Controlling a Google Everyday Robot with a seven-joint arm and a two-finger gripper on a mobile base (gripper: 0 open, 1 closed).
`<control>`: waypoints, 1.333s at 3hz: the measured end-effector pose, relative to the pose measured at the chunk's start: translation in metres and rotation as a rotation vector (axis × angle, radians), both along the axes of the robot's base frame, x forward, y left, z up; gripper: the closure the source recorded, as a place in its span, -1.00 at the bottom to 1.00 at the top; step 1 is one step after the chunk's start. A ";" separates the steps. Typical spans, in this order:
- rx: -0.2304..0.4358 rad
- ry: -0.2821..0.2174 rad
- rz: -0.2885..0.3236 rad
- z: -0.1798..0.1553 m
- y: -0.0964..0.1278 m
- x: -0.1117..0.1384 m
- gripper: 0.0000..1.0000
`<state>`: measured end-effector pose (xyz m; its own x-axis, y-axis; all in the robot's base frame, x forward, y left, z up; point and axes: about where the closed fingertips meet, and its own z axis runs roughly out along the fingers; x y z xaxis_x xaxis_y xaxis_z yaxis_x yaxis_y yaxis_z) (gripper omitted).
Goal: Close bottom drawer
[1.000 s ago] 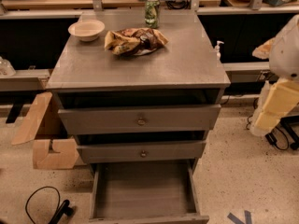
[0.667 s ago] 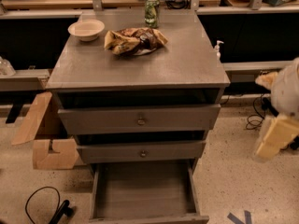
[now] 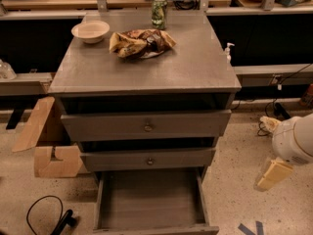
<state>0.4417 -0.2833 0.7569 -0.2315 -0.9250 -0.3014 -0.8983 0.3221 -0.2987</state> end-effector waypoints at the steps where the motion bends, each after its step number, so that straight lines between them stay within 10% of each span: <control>1: 0.030 -0.047 -0.041 -0.042 -0.010 0.027 -1.00; 4: 0.071 -0.077 -0.049 -0.065 -0.005 0.036 -1.00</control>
Offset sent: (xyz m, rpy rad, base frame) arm 0.0268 -0.0104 -0.0420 0.0302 -0.0472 -0.0415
